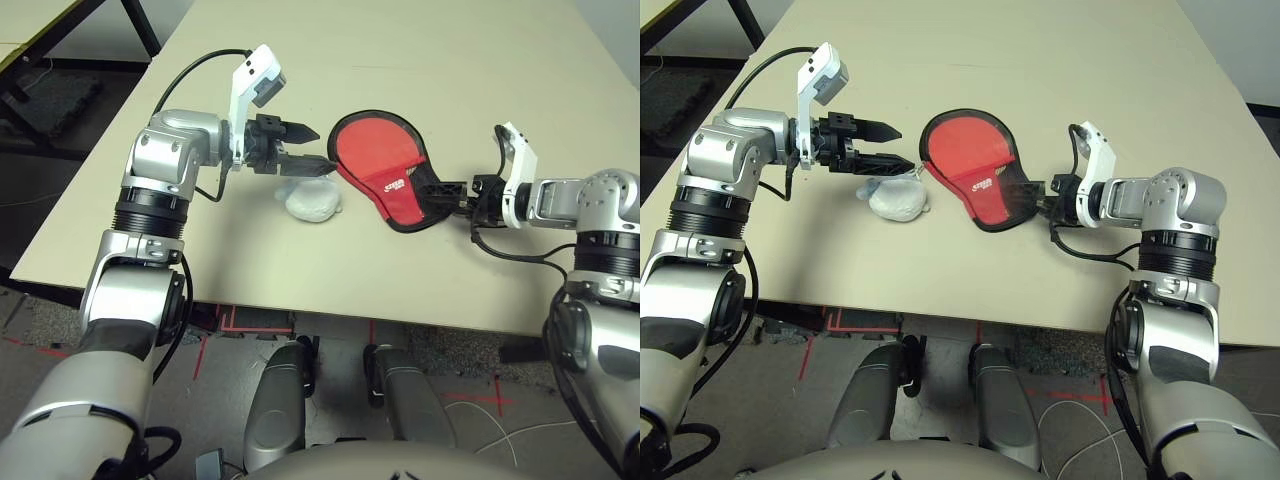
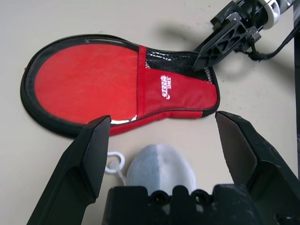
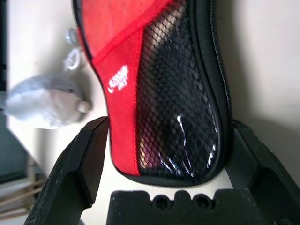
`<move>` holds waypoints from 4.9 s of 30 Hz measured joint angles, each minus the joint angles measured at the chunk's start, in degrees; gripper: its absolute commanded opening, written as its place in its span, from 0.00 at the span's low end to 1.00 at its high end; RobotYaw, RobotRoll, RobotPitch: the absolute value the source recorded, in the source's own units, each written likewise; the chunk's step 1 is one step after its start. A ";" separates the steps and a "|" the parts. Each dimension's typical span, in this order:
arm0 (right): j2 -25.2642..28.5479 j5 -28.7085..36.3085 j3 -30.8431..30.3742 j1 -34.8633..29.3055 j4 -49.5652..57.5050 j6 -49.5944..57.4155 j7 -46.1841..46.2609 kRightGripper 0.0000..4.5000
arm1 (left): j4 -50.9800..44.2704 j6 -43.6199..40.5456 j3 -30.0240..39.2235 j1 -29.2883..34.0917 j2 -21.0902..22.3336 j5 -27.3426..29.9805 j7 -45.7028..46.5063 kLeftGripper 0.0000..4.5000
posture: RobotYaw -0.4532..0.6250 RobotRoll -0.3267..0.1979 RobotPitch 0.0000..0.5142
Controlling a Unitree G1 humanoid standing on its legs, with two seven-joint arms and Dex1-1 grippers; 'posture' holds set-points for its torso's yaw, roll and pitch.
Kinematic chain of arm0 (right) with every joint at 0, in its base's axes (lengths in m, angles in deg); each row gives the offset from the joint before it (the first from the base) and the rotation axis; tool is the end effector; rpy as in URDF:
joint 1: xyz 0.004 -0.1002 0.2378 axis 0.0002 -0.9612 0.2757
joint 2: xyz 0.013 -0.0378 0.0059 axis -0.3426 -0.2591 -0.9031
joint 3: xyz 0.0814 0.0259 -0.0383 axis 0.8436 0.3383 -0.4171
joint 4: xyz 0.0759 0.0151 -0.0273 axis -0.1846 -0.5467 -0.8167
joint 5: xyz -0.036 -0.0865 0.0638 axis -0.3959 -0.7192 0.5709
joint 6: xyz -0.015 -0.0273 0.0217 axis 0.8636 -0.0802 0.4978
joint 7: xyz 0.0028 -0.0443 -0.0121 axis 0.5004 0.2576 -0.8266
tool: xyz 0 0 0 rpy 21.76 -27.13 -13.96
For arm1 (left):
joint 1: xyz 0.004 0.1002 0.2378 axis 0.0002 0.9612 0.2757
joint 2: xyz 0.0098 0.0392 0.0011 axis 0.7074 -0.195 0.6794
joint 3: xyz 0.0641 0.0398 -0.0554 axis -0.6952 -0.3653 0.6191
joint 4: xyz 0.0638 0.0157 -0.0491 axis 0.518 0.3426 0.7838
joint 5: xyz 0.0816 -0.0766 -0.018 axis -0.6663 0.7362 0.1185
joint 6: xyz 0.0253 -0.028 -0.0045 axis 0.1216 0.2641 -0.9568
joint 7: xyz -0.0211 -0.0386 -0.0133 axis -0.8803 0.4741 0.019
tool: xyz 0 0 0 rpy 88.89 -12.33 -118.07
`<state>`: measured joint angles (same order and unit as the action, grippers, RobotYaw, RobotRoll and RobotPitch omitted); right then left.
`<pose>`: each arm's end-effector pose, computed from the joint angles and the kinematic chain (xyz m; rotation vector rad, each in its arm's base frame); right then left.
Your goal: Store the ping-pong paddle in its case and zip it.
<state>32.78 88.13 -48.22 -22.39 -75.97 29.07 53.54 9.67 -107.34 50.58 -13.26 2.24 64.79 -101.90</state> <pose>0.3058 -0.2304 0.1816 0.6093 0.8122 0.5760 0.3455 0.1875 0.2486 0.2124 0.2708 -1.2162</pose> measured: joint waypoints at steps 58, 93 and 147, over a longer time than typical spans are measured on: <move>47.84 83.18 -15.01 -41.21 49.99 -27.66 45.03 0.90 | 7.40 6.85 -2.32 -4.93 -3.45 0.90 -0.68 1.00 | 0.39 0.62 0.38; 24.24 9.15 -45.15 -11.42 43.49 -22.00 2.72 0.99 | -0.12 9.88 -13.03 5.38 7.50 -5.83 -9.05 1.00 | 0.44 0.62 0.43; 17.01 -7.91 -42.02 -14.47 46.87 -19.02 -6.35 1.00 | 52.32 40.77 -2.73 -19.00 -36.63 -22.45 50.01 0.08 | 0.37 0.62 0.51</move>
<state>49.79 80.22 -90.25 -36.86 -29.10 10.05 47.19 61.99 -66.56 47.85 -32.26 -34.39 42.33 -51.89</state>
